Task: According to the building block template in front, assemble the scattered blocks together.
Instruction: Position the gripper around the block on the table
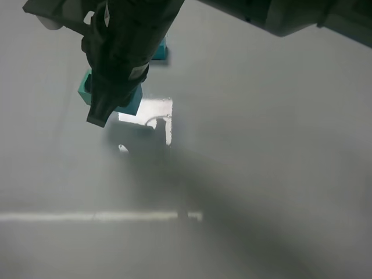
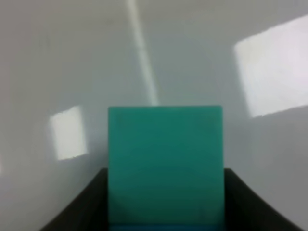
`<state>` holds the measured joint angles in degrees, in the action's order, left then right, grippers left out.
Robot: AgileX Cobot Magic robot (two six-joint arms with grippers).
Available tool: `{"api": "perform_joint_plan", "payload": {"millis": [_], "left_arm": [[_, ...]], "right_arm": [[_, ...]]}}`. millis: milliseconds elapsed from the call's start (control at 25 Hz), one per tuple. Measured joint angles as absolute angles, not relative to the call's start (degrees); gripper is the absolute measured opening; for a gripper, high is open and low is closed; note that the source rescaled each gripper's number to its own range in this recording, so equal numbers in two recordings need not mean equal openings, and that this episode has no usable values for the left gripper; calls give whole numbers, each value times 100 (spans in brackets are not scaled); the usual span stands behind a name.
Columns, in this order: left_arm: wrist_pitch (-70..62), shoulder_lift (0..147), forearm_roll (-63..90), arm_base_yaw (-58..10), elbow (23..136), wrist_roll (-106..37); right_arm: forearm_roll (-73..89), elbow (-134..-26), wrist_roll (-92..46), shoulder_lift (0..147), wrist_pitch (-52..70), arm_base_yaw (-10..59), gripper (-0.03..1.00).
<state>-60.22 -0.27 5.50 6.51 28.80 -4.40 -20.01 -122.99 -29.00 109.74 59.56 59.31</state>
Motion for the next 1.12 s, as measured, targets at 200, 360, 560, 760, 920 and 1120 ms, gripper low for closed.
{"api": "perform_joint_plan", "payload": {"millis": [200,360,560,760,920,1120], "left_arm": [[-6022,-27,550,651,2880,-440],[-6022,-27,550,651,2880,-440],[-6022,-27,550,651,2880,-440],[-6022,-27,550,651,2880,-440],[-6022,-27,550,651,2880,-440],[-6022,-27,550,651,2880,-440]], "right_arm": [[-2001,-12299,-3761,10952,6116,5961,1],[-1995,-12299,-4029,10987,6121,5942,1],[-1898,-12299,-3875,11277,6121,5729,1],[-1759,-12299,-3840,11390,6110,5639,1],[-1703,-12299,-3829,11410,6110,5639,1],[-1640,-12299,-3813,11460,6103,5639,1]]}}
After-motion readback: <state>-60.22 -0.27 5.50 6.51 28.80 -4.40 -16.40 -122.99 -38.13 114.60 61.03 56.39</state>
